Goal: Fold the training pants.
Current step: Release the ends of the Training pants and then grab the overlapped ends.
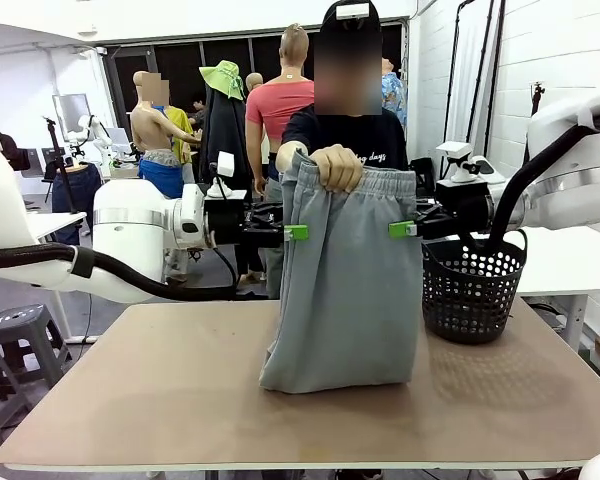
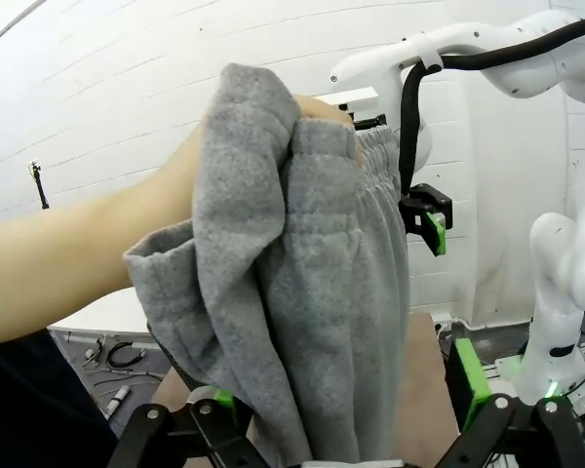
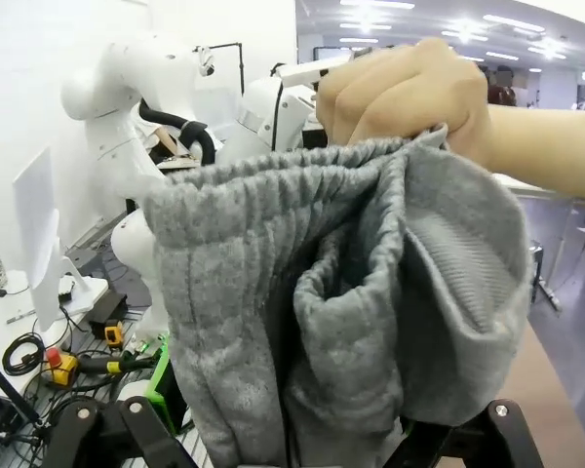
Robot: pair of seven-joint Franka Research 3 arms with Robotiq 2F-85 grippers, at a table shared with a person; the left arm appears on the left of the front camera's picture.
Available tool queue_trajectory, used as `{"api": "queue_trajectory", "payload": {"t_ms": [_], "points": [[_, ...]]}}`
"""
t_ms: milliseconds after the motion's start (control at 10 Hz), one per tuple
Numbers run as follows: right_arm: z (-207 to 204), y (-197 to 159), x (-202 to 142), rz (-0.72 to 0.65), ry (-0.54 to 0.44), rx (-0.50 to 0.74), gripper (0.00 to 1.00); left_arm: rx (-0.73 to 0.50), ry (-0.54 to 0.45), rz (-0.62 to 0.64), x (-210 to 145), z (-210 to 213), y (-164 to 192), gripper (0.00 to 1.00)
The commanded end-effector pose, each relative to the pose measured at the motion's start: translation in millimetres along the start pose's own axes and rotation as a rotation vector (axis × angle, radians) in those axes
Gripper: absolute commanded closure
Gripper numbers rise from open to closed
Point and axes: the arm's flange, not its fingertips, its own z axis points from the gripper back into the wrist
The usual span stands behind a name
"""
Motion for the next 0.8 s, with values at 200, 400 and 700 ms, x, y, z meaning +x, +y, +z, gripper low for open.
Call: {"api": "queue_trajectory", "payload": {"t_ms": [200, 400, 700], "points": [[-17.6, -2.6, -7.4, -0.011, -0.048, -0.062, 0.00, 0.048, -0.012, -0.044, 4.2, -17.6, -0.2, 0.00], [-23.8, -6.3, -8.3, -0.006, -0.055, -0.071, 0.00, 0.015, -0.012, 0.006, 2.9, -28.0, 0.0, 0.00], [-26.8, -10.2, -4.7, 0.008, -0.058, -0.088, 0.00, 0.041, 0.065, 0.054, -1.0, -41.5, 13.9, 0.00]]}}
